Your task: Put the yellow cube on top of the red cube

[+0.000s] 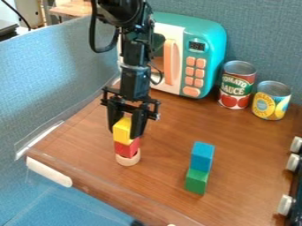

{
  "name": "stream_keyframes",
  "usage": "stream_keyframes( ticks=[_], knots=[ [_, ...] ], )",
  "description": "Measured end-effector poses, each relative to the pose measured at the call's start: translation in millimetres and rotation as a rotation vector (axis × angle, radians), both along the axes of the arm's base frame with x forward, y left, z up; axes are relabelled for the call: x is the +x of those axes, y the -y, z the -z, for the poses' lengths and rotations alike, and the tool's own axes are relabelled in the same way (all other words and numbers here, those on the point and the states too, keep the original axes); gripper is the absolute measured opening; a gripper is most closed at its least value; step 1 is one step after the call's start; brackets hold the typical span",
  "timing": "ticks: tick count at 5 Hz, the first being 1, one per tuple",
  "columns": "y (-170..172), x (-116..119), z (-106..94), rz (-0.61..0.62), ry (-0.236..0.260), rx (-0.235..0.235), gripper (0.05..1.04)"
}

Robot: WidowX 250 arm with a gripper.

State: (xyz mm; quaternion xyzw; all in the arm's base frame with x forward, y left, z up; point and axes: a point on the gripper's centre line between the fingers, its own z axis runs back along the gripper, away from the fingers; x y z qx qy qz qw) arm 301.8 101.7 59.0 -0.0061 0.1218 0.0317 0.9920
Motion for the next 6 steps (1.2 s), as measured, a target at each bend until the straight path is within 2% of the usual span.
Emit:
stream_keyframes(
  ticks=[1, 2, 3, 4, 5, 6],
  knots=[
    [0, 1, 2.1, -0.003, -0.009, -0.001, 0.660],
    [1, 1, 2.3, -0.004, -0.003, -0.010, 0.891],
    [-2, 0, 2.3, -0.022, -0.004, -0.013, 1.013],
    [1, -1, 2.4, -0.028, -0.006, -0.027, 1.009],
    [0, -4, -29.2, -0.043, 0.036, 0.000, 1.003],
    [3, -8, -67.0, -0.036, 0.101, 0.079, 1.002]
  ],
)
